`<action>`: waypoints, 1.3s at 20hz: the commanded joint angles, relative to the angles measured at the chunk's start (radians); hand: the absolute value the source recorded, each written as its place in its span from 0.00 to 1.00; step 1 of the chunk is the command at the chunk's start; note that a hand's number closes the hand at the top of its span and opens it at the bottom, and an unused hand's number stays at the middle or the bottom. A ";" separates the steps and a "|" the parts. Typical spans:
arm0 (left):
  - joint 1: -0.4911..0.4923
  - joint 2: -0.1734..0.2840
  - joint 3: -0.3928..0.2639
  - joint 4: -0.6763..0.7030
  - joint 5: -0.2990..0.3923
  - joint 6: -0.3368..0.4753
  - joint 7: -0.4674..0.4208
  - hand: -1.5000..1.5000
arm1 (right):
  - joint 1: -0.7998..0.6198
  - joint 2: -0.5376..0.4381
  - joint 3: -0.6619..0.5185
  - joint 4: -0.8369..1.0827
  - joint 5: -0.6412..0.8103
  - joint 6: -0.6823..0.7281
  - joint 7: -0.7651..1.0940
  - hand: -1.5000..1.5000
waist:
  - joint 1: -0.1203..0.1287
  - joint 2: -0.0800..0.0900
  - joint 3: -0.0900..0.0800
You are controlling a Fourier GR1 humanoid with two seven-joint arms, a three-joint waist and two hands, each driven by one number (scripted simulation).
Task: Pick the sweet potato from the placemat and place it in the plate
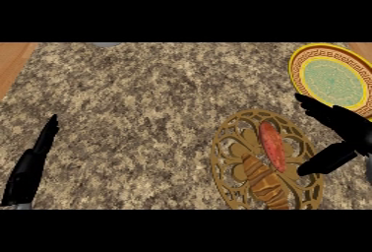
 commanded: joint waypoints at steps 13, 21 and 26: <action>0.039 -0.065 0.083 -0.038 -0.057 -0.080 -0.002 0.50 | -0.042 0.178 -0.057 0.165 0.180 0.188 -0.066 0.00 | -0.004 -0.001 0.000; -0.026 -0.083 0.121 0.001 -0.099 -0.104 0.004 0.50 | -0.084 0.248 -0.074 0.312 0.317 0.193 -0.172 0.00 | -0.005 -0.001 0.000; 0.026 -0.109 0.110 0.006 -0.102 -0.109 -0.040 0.50 | -0.060 0.332 -0.069 0.296 0.331 0.115 -0.206 1.00 | -0.003 -0.001 0.000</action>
